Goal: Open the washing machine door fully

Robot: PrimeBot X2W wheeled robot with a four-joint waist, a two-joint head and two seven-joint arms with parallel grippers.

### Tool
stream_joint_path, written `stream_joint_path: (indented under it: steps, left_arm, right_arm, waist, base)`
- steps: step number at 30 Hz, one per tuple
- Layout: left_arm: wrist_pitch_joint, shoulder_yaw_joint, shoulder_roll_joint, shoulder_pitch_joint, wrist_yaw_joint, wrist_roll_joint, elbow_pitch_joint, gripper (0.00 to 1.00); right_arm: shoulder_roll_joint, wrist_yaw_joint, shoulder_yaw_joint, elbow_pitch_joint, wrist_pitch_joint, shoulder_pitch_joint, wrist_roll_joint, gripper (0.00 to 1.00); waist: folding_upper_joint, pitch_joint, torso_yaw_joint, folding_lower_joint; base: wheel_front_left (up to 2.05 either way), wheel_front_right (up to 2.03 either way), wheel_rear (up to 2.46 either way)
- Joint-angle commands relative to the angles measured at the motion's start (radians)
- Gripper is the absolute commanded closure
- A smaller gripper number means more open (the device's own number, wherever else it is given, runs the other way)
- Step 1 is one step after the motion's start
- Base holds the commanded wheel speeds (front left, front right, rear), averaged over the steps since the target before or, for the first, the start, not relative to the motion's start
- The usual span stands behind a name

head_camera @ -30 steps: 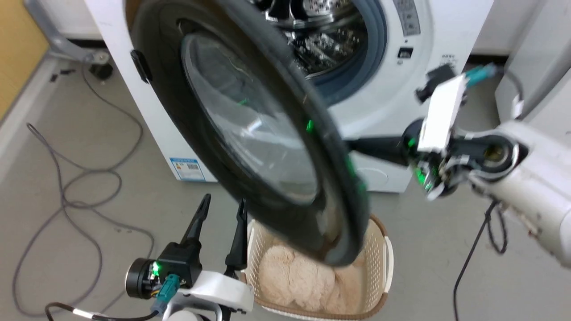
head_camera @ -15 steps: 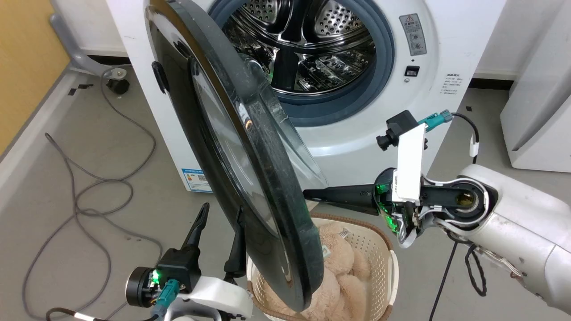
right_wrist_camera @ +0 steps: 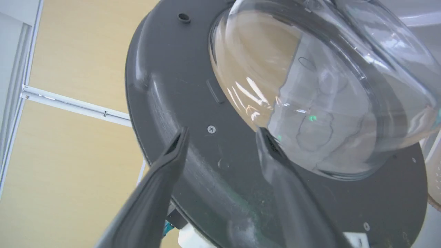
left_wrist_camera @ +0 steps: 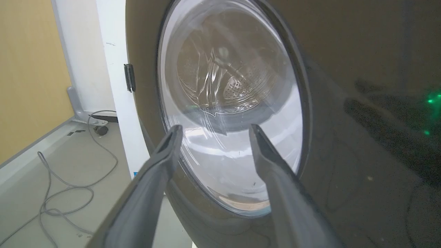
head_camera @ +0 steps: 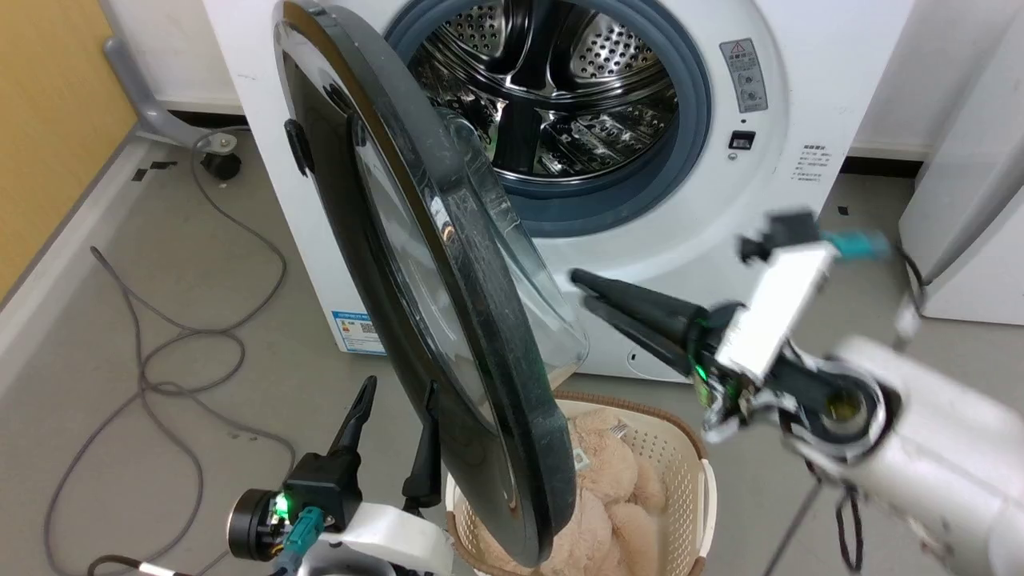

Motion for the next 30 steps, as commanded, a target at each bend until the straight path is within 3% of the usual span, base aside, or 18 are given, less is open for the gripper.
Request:
stream_joint_path:
  steps: [1,8,12,16,23,30]
  left_arm:
    - [-0.006,0.003,0.003,0.01,0.006,-0.007,0.003,0.0]
    - [-0.006,0.013,0.006,0.024,0.005,-0.008,0.017,0.0]
    - [-0.006,0.019,0.008,0.034,0.005,-0.009,0.025,0.0]
    - [-0.006,0.024,0.01,0.048,0.005,-0.01,0.034,0.0]
    - [-0.006,0.023,0.021,0.058,0.001,-0.008,0.054,0.0]
    - [-0.006,0.025,0.026,0.065,0.001,-0.009,0.061,0.0]
  right_arm:
    - [-0.02,0.001,-0.043,-0.036,-0.085,0.088,-0.024,0.0]
    - [-0.081,0.001,-0.213,-0.129,-0.383,0.352,-0.134,0.0]
    - [-0.082,0.001,-0.392,-0.117,-0.418,0.542,-0.205,0.0]
    - [-0.012,0.001,-0.64,-0.065,-0.419,0.745,-0.391,0.0]
    - [0.146,0.001,-0.984,-0.042,-0.419,0.964,-0.905,0.0]
    - [0.338,0.001,-1.291,-0.137,-0.419,1.073,-1.604,0.0]
  waist:
    - [0.0,-0.002,-0.008,0.0001]
    - [0.0,-0.015,-0.031,0.0001]
    - [0.0,-0.026,-0.042,0.0001]
    - [0.0,-0.038,-0.054,0.0001]
    - [0.0,-0.053,-0.066,0.0001]
    - [0.0,-0.066,-0.076,0.0001]
  base:
    - [0.0,0.0,0.0]
    - [0.0,0.0,0.0]
    - [0.0,0.0,0.0]
    - [0.0,0.0,0.0]
    - [0.0,0.0,0.0]
    - [0.0,0.0,0.0]
